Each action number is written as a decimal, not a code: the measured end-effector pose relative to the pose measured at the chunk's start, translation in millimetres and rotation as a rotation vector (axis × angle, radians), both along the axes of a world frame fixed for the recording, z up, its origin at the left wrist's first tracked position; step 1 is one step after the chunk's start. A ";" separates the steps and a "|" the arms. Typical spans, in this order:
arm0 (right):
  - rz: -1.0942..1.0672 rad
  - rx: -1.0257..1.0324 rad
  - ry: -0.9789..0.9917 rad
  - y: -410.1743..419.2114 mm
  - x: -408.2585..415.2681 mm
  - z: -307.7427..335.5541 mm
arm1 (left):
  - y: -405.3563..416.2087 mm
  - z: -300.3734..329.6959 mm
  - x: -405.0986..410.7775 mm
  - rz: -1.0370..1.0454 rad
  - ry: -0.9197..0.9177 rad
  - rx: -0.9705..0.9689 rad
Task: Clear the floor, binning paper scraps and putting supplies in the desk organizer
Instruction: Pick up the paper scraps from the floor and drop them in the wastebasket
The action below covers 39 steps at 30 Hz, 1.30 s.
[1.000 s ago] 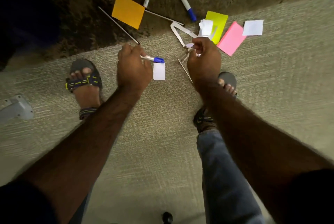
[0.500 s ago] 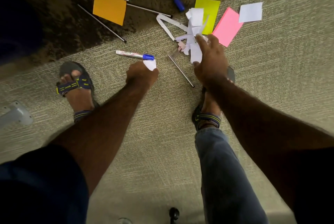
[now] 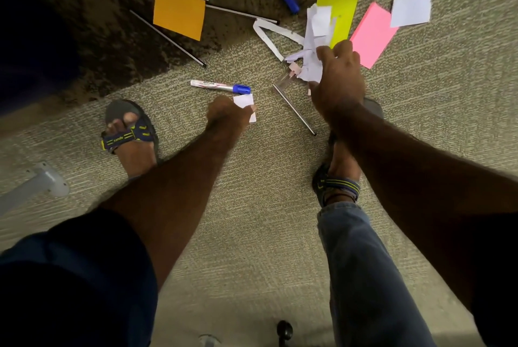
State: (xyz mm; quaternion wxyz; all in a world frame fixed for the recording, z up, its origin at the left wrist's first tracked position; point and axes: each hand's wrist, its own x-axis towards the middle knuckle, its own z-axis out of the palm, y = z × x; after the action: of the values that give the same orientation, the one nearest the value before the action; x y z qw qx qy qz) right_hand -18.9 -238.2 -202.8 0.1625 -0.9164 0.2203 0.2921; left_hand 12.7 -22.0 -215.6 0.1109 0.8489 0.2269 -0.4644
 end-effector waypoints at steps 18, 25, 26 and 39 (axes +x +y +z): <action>-0.236 0.071 0.019 3.0 2.5 -15.1 | 21.6 -10.8 1.6 0.014 0.087 -0.091; -0.139 0.048 0.071 6.1 7.1 -15.1 | 23.0 -6.3 0.9 0.011 0.095 -0.124; -0.137 0.041 0.065 6.8 5.9 -14.1 | 23.5 -5.7 0.4 0.003 0.095 -0.130; -0.286 0.015 -0.022 16.7 9.2 48.5 | 37.4 40.2 8.5 0.035 -0.001 -0.279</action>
State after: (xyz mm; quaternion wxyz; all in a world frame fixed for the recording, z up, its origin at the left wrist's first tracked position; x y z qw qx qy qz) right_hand -9.7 -221.5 -154.3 0.2117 -0.8776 0.3446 0.2576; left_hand 21.3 15.5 -175.4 0.2361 0.8214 0.1750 -0.4888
